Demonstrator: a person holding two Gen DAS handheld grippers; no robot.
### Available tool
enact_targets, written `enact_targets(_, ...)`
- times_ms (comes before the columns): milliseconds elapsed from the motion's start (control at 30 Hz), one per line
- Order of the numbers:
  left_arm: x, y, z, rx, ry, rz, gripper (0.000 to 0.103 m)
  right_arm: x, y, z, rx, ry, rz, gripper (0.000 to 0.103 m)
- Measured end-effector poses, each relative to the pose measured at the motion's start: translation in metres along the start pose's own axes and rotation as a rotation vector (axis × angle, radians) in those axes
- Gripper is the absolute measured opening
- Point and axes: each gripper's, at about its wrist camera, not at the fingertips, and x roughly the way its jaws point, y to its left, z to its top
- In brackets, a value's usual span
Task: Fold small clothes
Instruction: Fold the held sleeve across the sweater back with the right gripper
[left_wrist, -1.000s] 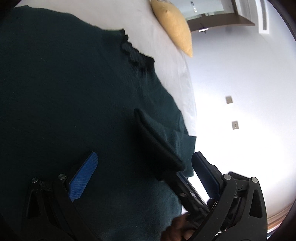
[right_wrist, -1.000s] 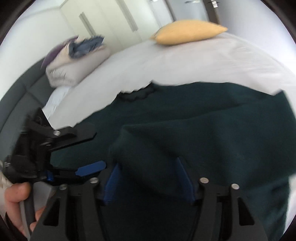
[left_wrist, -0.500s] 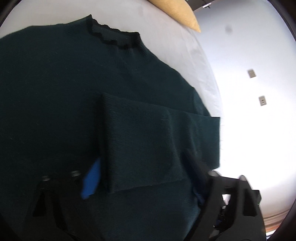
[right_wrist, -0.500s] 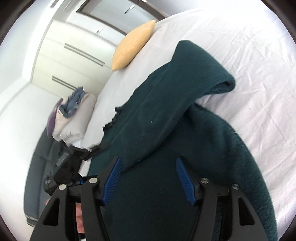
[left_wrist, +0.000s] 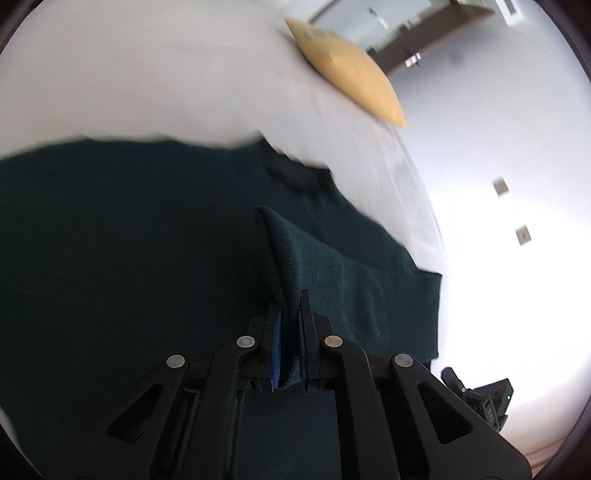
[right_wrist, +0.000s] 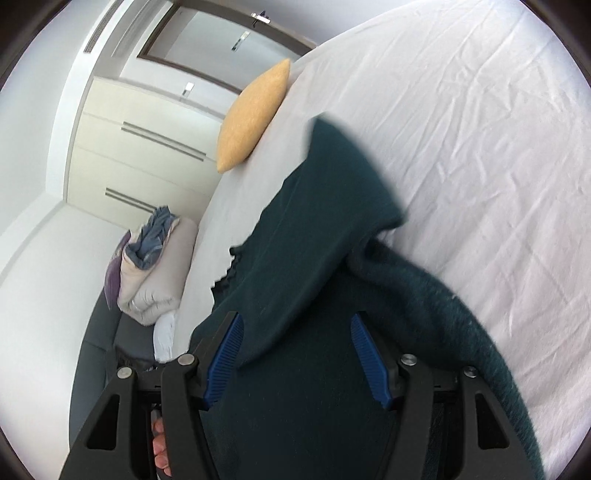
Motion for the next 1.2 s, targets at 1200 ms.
enact_targets(1200, 0.002, 0.083, -0.024, -0.039, -0.079, 0.050, 0.009, 0.038, 0.025, 0.066, 0.054, -0.017, 0.083, 0.079)
